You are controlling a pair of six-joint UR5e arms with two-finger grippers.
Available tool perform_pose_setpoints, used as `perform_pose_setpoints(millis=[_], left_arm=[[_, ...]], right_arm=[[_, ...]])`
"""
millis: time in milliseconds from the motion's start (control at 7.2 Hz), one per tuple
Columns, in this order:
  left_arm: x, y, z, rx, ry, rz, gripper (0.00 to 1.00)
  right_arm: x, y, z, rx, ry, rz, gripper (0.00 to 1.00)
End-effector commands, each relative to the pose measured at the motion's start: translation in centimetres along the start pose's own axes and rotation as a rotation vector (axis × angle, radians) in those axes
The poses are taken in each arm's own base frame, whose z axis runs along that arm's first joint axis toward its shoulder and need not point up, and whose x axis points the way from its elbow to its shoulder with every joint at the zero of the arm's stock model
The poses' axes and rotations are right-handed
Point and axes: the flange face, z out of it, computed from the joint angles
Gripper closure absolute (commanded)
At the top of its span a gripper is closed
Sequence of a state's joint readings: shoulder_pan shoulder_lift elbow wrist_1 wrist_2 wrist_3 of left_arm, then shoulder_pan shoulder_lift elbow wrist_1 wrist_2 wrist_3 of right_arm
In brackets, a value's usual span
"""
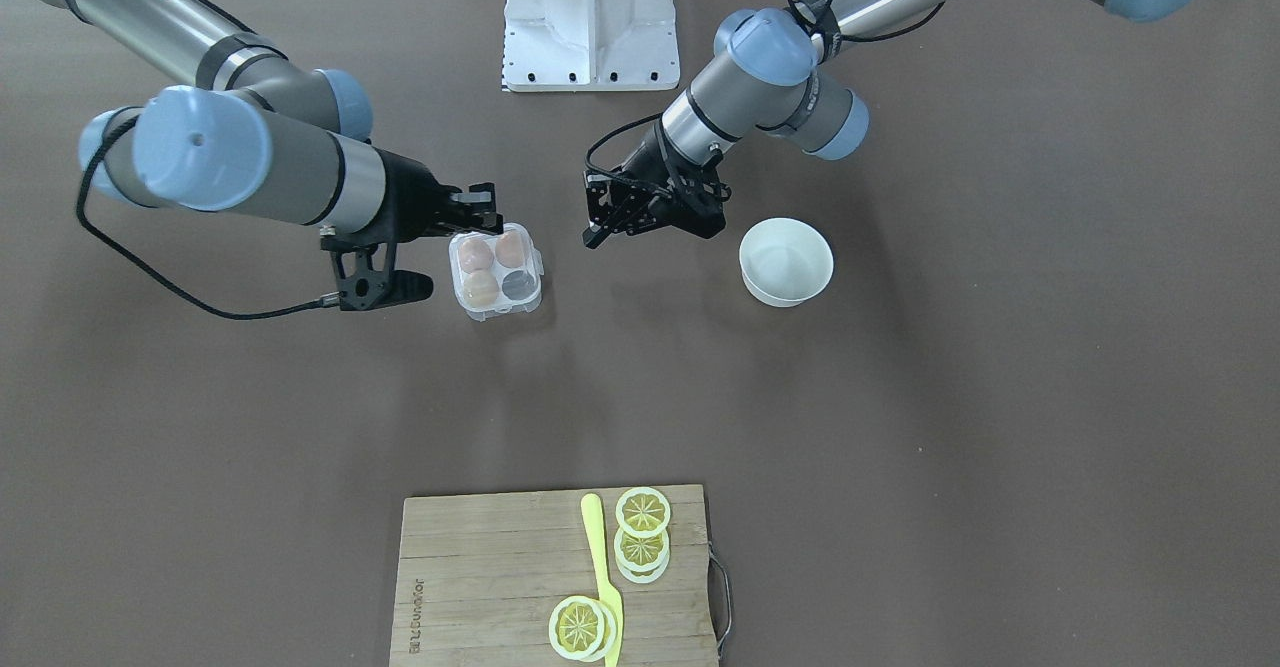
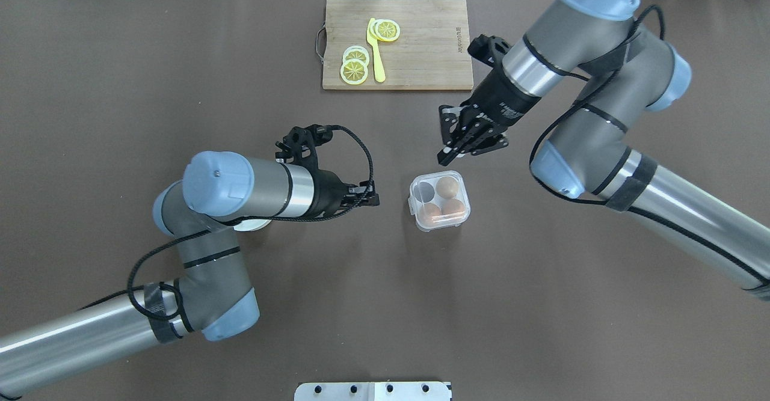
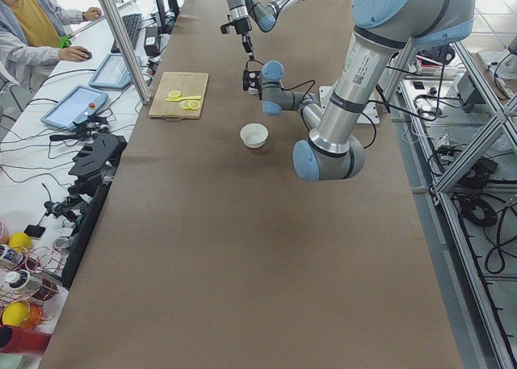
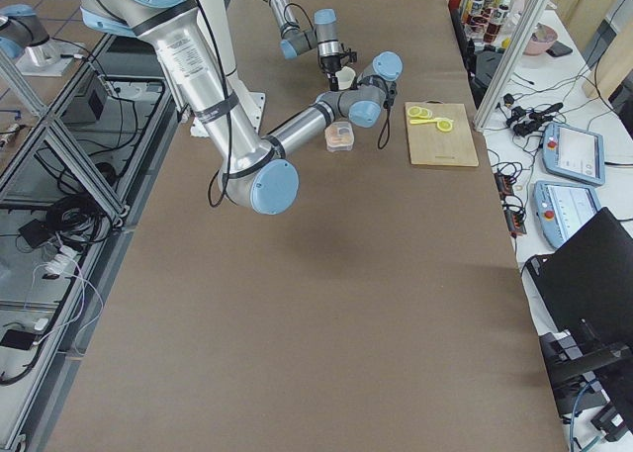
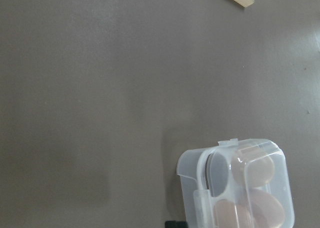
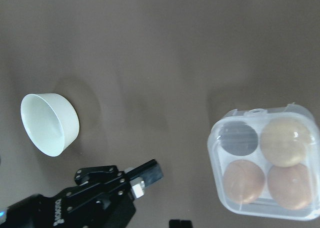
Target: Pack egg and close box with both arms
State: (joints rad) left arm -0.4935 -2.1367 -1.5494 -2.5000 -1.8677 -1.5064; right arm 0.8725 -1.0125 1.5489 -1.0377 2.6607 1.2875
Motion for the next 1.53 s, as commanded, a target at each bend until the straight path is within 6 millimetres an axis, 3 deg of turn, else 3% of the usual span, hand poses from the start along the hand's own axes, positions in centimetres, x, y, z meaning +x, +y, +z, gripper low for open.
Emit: perform_pose_setpoints(millis=[0, 139, 278, 417, 556, 694, 833, 972, 1111, 1250, 1389], left_arm=[[-2.1, -3.4, -9.8, -0.066, 0.039, 0.004, 1.00], [-4.9, -6.3, -14.5, -0.056, 0.019, -0.014, 1.00], [-7.4, -9.4, -18.2, -0.019, -0.007, -0.016, 0.61], [-10.9, -11.0, -21.1, -0.026, -0.050, 0.055, 0.03], [-15.2, -13.2, -25.0, -0.039, -0.097, 0.100, 0.02], [-19.1, -15.9, -29.5, -0.044, -0.169, 0.153, 0.02], [-23.4, -17.4, -33.3, -0.033, -0.268, 0.227, 0.02], [-27.8, -19.1, -38.2, -0.029, -0.370, 0.311, 0.02], [-31.1, -20.9, -43.7, -0.039, -0.478, 0.386, 0.02], [-33.9, -22.2, -47.6, -0.068, -0.620, 0.419, 0.02], [-35.8, -22.3, -49.7, -0.136, -0.708, 0.411, 0.02]], right_arm=[[8.0, 0.5, -12.5, 0.166, -0.019, -0.081, 1.00], [12.2, 0.7, -16.6, 0.241, -0.003, -0.078, 0.65], [16.1, 1.1, -18.6, 0.328, 0.042, -0.058, 0.01], [21.7, 1.8, -19.7, 0.386, 0.126, -0.111, 0.00], [27.1, 2.6, -21.2, 0.417, 0.208, -0.177, 0.00], [31.8, 3.2, -23.4, 0.438, 0.305, -0.224, 0.00], [36.0, 3.7, -25.8, 0.418, 0.401, -0.256, 0.00], [39.3, 4.3, -27.8, 0.390, 0.503, -0.270, 0.00], [42.7, 4.7, -29.0, 0.341, 0.588, -0.277, 0.00], [46.0, 4.8, -29.6, 0.306, 0.611, -0.281, 0.00], [48.6, 5.1, -29.9, 0.283, 0.638, -0.290, 0.00]])
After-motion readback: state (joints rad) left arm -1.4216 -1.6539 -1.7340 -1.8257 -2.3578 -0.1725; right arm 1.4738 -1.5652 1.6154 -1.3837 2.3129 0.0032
